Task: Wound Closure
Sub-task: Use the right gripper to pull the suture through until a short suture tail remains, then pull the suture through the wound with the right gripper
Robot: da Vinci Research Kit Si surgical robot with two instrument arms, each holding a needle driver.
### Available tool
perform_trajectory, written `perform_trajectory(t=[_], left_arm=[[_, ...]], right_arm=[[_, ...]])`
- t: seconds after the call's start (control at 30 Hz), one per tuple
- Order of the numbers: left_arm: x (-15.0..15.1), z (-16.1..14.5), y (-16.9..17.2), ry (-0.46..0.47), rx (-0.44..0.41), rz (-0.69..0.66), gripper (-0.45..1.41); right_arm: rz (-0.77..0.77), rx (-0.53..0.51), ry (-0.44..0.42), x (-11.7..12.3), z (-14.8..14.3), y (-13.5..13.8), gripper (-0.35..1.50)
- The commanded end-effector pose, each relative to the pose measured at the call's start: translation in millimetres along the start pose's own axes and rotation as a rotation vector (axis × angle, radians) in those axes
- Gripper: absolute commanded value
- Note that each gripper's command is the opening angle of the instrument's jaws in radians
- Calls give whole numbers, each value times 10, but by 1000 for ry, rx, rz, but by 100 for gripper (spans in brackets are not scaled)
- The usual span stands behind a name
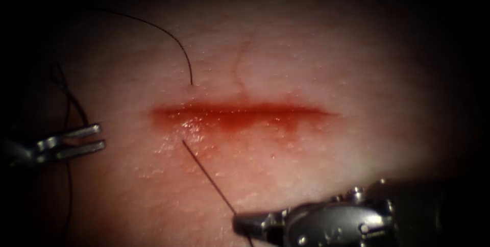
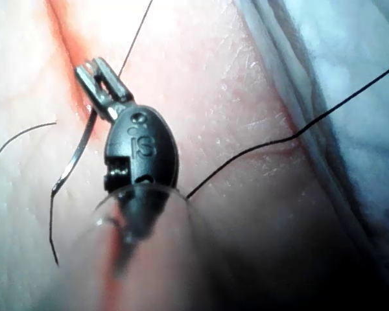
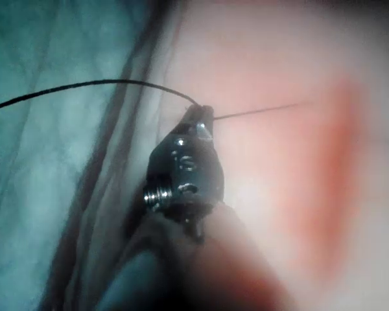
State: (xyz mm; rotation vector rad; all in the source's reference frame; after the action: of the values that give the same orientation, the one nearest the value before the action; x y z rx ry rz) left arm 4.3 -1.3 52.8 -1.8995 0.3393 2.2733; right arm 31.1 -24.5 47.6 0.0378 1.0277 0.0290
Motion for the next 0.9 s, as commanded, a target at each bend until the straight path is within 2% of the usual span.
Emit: perform_trajectory(t=[0.03,0.4,0.43,0.47,0.5,0.57,0.63,0.67,0.8,0.9], left_arm=[[-5,6,2,1,0,1,-45],[-5,6,2,1,0,1,-45],[-5,6,2,1,0,-5,-45],[-5,7,2,1,1,-5,-45],[-5,7,2,1,1,-5,-45],[-5,7,2,1,1,-5,-45],[-5,7,2,1,1,-5,-45],[-5,6,2,1,0,-5,-45],[-5,6,2,1,0,-5,-45],[-5,6,2,2,0,-5,-45]], right_arm=[[0,3,4,2,5,-10,-35],[14,22,5,13,-19,-38,-35],[19,14,13,13,-19,-33,12],[23,7,18,12,-19,-30,41],[28,0,23,12,-19,-25,77],[45,-23,56,9,-16,-7,118],[59,-29,54,5,-13,6,126],[56,-31,52,-1,-7,23,130],[30,-35,51,-14,5,46,133],[12,-63,32,-31,27,74,140]])
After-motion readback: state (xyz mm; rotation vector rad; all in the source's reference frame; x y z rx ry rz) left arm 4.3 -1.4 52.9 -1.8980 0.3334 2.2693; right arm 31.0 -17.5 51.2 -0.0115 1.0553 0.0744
